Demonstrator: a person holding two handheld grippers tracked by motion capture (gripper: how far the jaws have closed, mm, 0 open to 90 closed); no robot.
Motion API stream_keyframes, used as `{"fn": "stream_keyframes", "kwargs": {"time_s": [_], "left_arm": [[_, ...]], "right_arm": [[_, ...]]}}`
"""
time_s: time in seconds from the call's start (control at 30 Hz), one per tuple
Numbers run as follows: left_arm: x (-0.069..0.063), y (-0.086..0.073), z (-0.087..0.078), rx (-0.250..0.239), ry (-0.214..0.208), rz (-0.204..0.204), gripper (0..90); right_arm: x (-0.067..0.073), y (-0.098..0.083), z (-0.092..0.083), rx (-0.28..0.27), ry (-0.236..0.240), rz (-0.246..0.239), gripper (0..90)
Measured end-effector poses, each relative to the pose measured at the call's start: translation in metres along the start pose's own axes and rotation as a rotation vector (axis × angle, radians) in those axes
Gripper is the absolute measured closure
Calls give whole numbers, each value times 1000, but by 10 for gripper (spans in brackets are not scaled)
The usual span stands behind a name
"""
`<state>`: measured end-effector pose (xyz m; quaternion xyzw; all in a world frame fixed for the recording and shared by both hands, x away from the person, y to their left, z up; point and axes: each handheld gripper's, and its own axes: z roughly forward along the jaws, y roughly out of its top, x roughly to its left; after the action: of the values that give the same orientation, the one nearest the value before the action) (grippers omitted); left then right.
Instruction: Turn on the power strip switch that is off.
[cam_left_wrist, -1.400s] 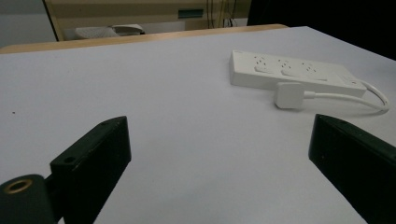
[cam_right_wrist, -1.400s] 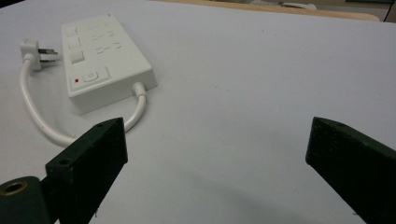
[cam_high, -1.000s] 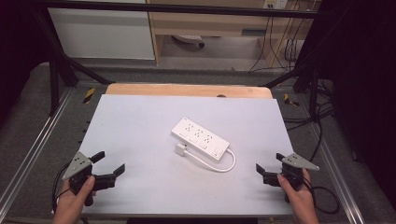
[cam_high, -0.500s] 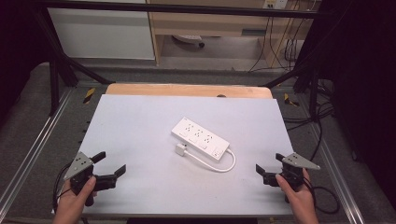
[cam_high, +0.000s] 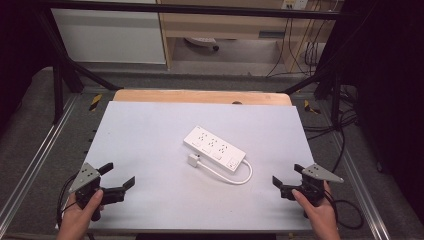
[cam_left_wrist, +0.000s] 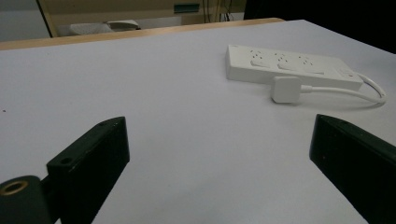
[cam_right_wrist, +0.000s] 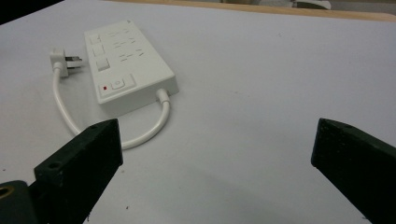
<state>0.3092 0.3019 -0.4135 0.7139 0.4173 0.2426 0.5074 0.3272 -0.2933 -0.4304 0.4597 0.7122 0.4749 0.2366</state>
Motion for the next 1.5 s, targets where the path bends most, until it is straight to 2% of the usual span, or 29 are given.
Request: {"fn": "stream_keyframes", "kwargs": {"time_s": [0.27, 0.37, 0.5, 0.63, 0.77, 1.03, 1.5], "left_arm": [[0, 0, 1, 4, -5, 2, 50], [0, -1, 1, 4, 3, 1, 50], [0, -1, 1, 9, -4, 4, 50], [0, -1, 1, 9, -4, 2, 50], [0, -2, 1, 11, -4, -1, 50], [0, -2, 3, 18, -4, 5, 51], [0, -2, 3, 20, -7, 4, 51]], "right_arm": [[6, 4, 0, 0, 26, 1, 26], [7, 7, -2, -16, 35, 5, 26], [11, 14, -5, -32, 37, 48, 31], [12, 20, -4, -34, 37, 34, 29], [13, 24, -1, -12, 35, 19, 28], [14, 37, 8, 3, 56, -6, 24], [15, 51, 16, 0, 82, -13, 21]]}}
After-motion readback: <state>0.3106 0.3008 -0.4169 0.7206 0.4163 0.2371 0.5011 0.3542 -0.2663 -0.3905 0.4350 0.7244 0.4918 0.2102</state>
